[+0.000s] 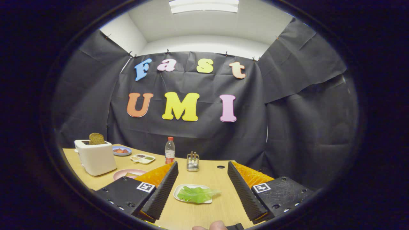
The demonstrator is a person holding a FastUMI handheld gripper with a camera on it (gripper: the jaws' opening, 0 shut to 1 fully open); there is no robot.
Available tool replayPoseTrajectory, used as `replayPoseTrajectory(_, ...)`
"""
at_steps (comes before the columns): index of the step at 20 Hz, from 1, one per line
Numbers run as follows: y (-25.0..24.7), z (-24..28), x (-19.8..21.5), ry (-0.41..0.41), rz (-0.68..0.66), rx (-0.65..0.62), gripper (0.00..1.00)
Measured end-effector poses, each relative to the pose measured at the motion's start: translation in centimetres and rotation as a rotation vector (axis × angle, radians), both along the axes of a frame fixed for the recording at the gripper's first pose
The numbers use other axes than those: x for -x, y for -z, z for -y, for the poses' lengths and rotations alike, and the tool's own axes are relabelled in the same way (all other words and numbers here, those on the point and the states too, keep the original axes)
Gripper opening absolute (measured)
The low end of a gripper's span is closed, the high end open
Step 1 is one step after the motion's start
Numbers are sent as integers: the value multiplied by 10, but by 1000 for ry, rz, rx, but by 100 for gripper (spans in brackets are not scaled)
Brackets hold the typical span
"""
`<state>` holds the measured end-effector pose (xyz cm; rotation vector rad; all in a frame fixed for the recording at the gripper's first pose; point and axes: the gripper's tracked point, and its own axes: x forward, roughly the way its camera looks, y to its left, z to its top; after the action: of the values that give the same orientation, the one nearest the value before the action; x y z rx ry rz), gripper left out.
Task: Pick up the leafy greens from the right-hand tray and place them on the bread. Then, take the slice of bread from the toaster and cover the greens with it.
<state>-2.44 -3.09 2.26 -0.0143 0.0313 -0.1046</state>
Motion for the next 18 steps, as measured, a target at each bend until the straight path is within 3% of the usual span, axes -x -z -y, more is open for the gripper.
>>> replayPoseTrajectory(11, 6, 33, -17, 48, -57, -64, 95)
replayPoseTrajectory(18, 85, 51, -62, 17, -312, -344, 95)
